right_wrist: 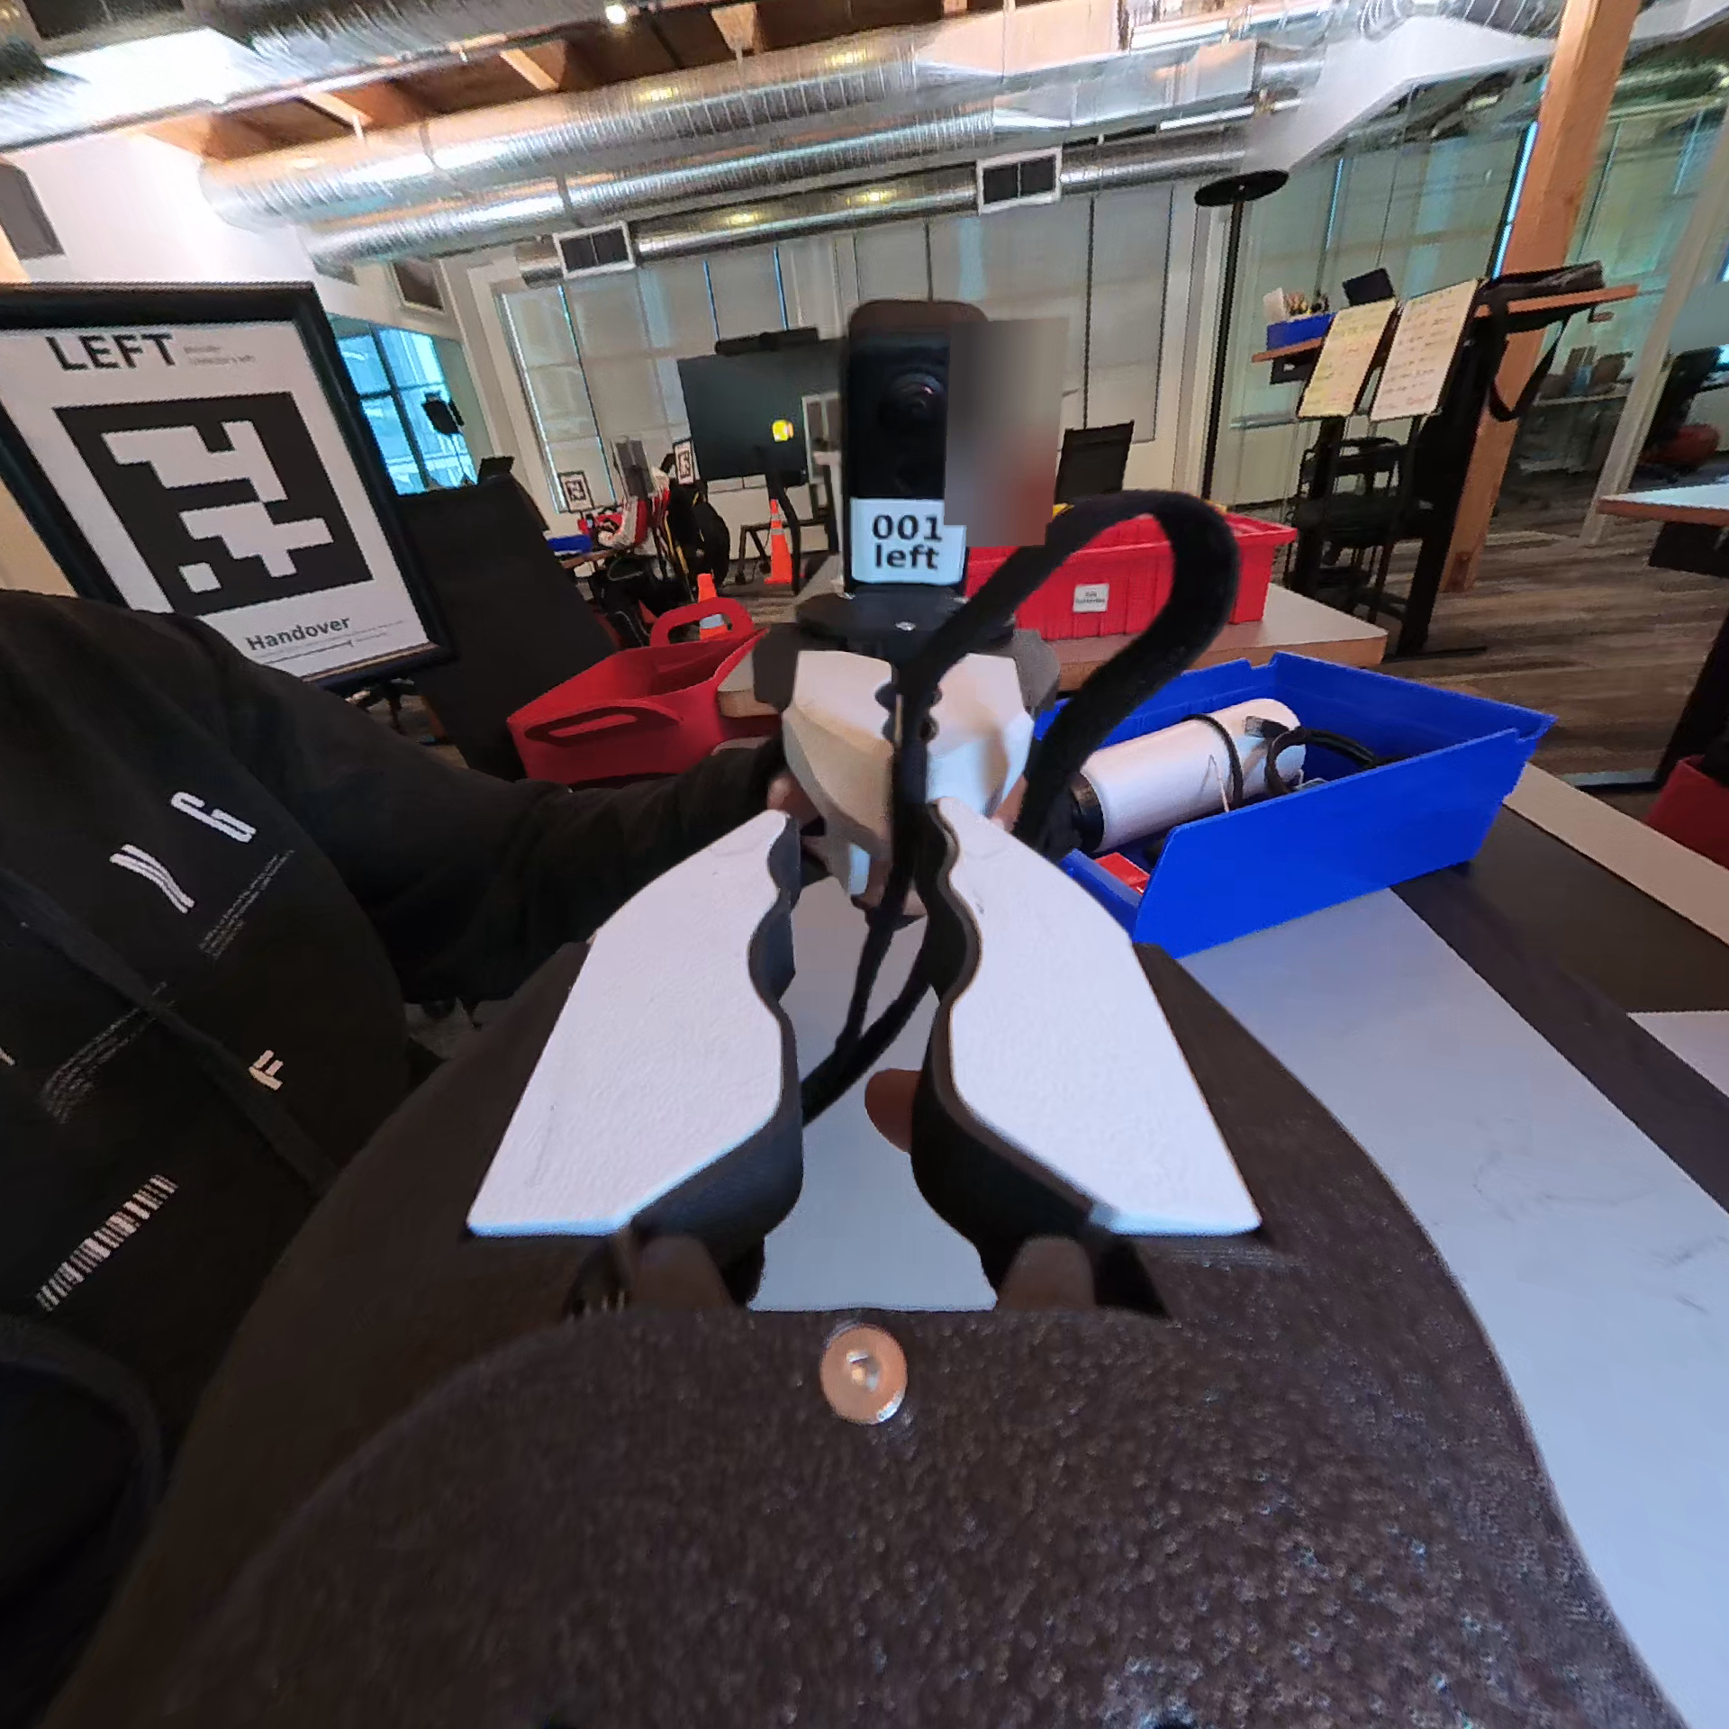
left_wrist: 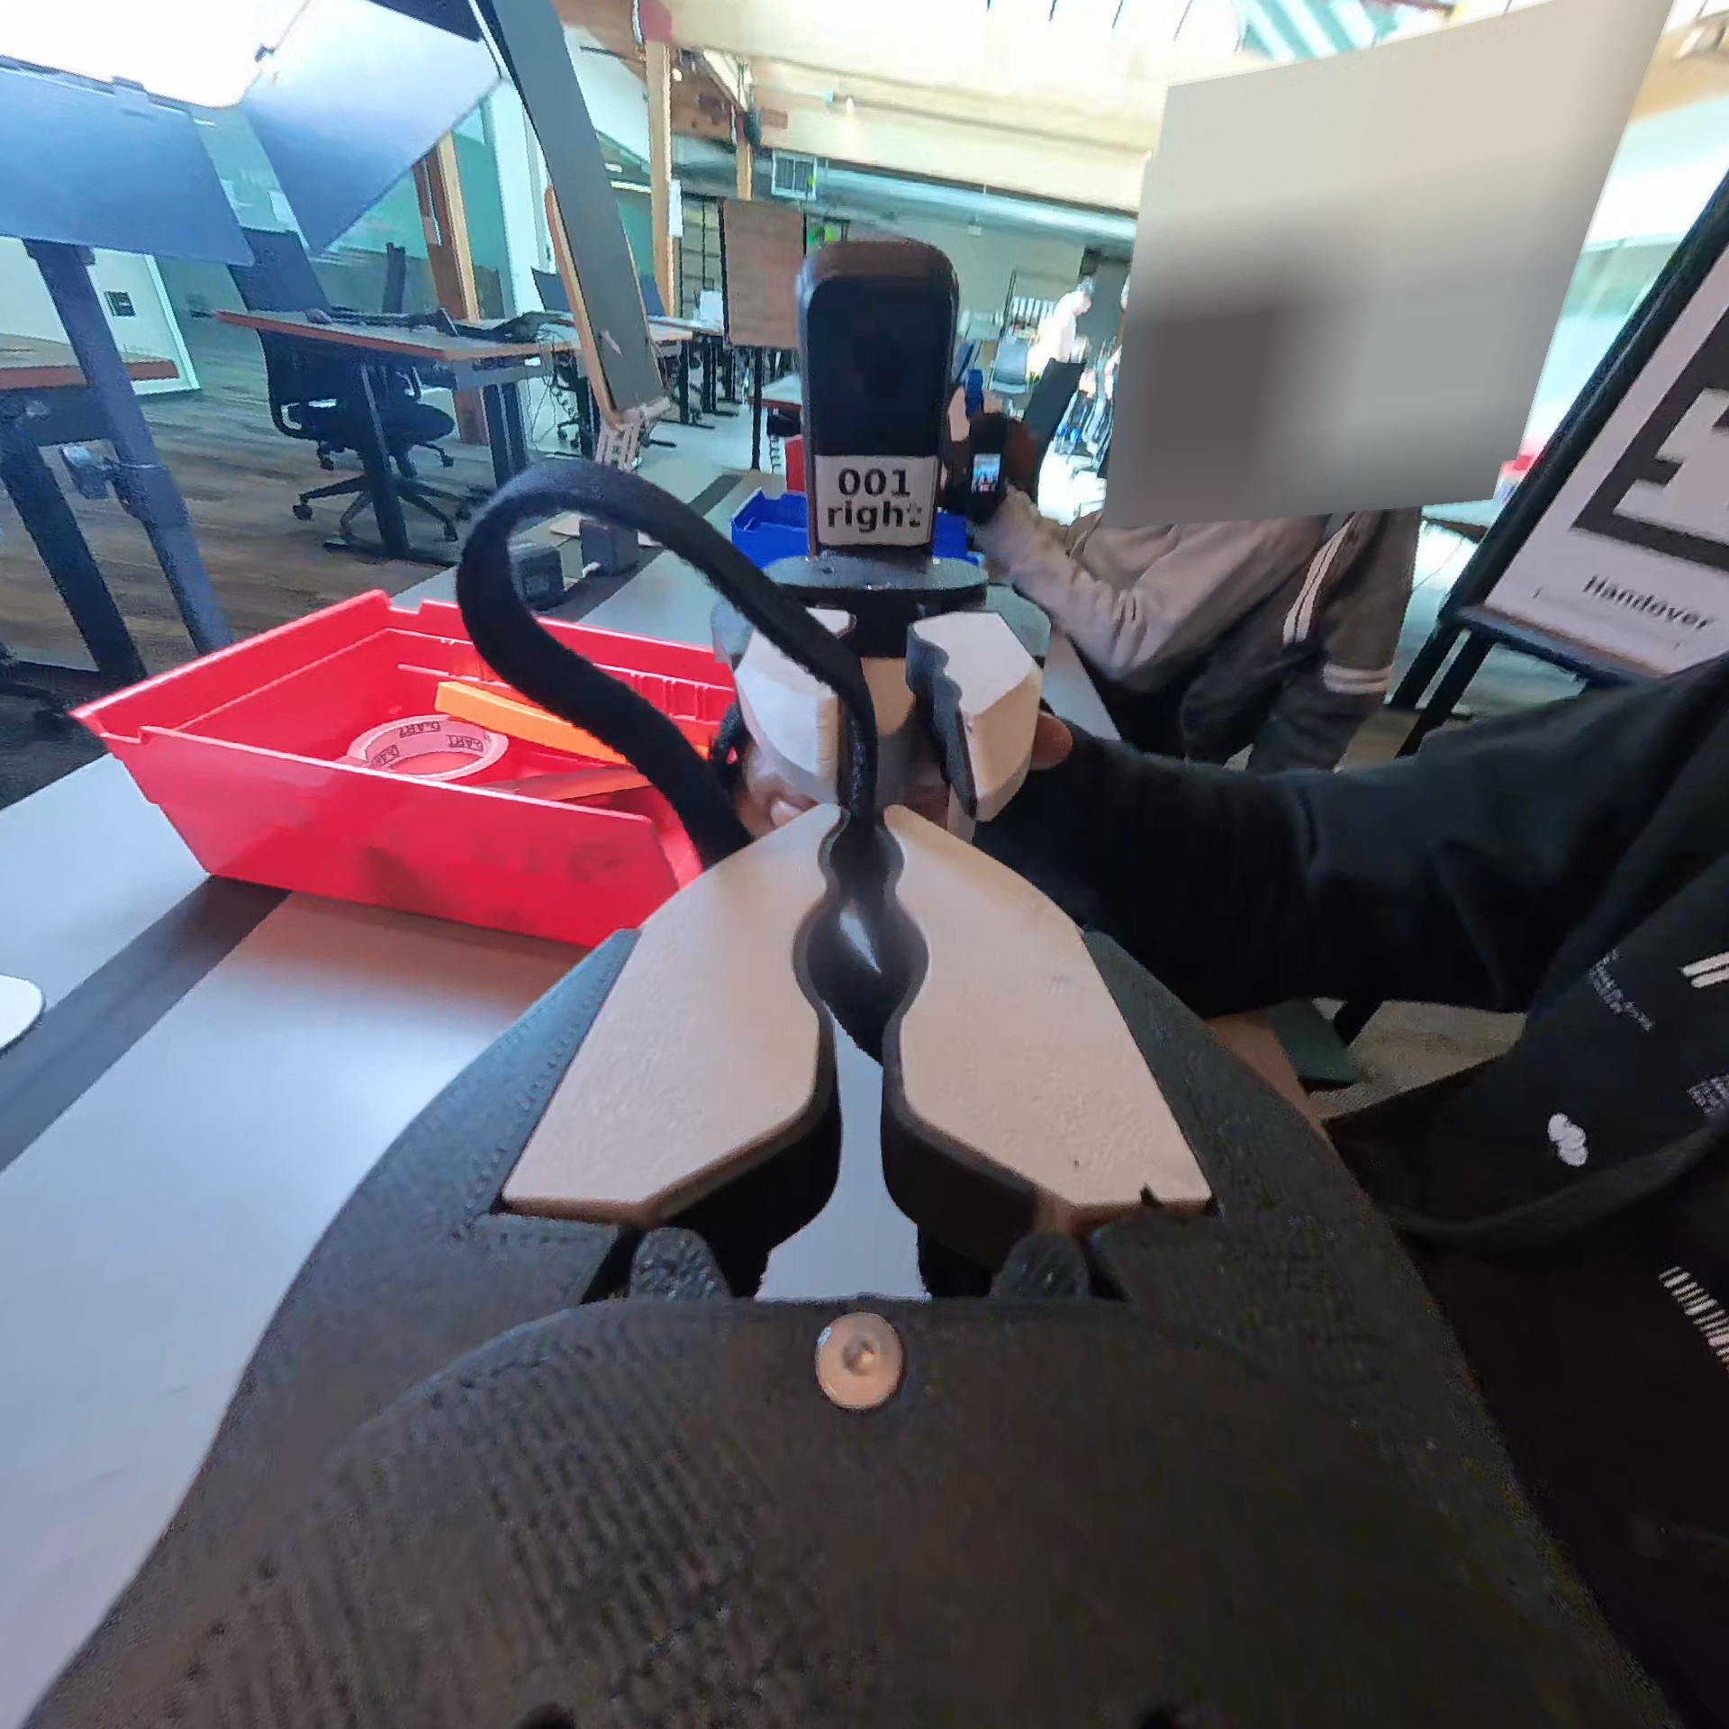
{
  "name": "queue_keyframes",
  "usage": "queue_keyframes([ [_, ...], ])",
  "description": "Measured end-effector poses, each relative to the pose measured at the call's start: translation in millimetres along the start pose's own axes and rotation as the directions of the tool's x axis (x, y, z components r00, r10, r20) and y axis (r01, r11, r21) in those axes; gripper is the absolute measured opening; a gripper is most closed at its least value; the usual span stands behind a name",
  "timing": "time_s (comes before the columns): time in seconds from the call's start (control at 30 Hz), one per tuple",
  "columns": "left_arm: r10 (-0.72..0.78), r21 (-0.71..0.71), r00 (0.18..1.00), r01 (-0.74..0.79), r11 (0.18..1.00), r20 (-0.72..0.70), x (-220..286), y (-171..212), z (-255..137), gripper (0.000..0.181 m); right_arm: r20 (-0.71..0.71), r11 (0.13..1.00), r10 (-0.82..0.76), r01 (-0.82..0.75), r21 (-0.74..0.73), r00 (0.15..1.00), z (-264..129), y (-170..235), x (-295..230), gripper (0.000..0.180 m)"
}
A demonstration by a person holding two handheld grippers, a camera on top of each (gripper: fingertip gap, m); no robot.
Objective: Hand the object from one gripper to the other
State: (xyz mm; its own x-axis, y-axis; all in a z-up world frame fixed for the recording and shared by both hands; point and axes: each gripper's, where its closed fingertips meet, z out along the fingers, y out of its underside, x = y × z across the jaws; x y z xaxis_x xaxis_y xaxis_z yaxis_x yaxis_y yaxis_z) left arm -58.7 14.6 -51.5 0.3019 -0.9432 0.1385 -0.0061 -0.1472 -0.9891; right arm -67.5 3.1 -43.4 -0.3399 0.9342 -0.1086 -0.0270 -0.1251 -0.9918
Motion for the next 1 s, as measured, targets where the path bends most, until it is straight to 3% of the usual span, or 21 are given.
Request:
queue_keyframes([
  [0.3,-0.077,0.101,0.996,0.080,0.992,-0.036,-2,-12,-5,0.003,-0.051,0.998,-0.005,0.002,-0.065,0.999,4,10,7,0.024],
  [0.47,-0.094,0.127,0.995,0.095,0.987,-0.015,-8,-16,-9,0.002,-0.085,0.979,-0.064,0.046,-0.200,0.994,19,37,10,0.003],
  [0.63,-0.113,0.136,0.994,0.113,0.984,-0.005,-10,-16,-10,0.004,-0.077,0.983,-0.016,0.001,-0.184,0.997,19,37,12,0.002],
  [0.8,-0.079,0.102,0.996,0.082,0.991,-0.032,-5,-10,-8,0.025,-0.086,0.991,0.005,-0.017,-0.133,0.996,12,26,15,0.003],
  [1.0,-0.067,0.049,0.997,0.069,0.996,-0.049,-3,2,-4,0.024,-0.093,0.998,0.042,-0.046,-0.042,0.995,1,12,20,0.003],
])
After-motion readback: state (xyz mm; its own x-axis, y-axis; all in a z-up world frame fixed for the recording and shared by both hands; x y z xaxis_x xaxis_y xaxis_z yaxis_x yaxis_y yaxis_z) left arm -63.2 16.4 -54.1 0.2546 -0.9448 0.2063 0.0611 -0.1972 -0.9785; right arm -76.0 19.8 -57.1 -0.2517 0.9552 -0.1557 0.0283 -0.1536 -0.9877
